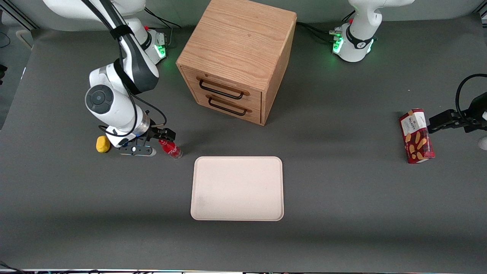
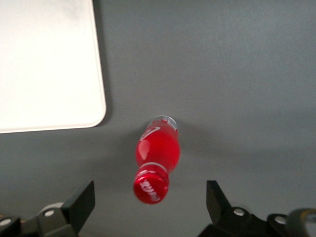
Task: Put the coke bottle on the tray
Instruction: 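Close the right gripper around the bottle's cap end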
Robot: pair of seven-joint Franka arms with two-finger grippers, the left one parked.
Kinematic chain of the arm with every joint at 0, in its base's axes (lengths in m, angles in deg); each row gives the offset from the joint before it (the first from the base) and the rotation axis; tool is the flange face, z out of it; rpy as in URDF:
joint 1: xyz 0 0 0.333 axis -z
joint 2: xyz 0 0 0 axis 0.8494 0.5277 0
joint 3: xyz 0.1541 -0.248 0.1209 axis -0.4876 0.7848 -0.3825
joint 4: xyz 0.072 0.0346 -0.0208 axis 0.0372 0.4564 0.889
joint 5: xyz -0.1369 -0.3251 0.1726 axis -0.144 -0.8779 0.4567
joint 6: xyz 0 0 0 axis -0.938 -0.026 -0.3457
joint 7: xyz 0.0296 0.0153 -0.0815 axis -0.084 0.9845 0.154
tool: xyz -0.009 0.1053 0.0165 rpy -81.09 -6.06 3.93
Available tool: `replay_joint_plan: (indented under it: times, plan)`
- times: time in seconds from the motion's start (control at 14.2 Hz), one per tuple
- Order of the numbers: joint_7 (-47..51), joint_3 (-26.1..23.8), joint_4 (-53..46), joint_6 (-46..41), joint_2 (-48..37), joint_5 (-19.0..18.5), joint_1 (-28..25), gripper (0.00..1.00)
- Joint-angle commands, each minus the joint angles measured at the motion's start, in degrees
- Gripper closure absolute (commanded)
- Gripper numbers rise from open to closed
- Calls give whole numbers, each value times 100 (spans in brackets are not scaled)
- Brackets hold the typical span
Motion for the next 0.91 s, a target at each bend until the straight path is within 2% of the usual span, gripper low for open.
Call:
replay_joint_plan:
  times: [0.0,0.28,0.35,0.42,0.7,0.84]
  plan:
    - [108,-4,362,447,-102,-148,8,0]
    - [117,-4,371,633,4,-175,-1,10]
    - [117,-4,362,633,31,-175,-1,16]
    - [117,-4,362,642,31,-236,-1,28]
    - [117,-4,362,695,31,-359,-1,100]
    - [125,-4,362,703,31,-359,-1,100]
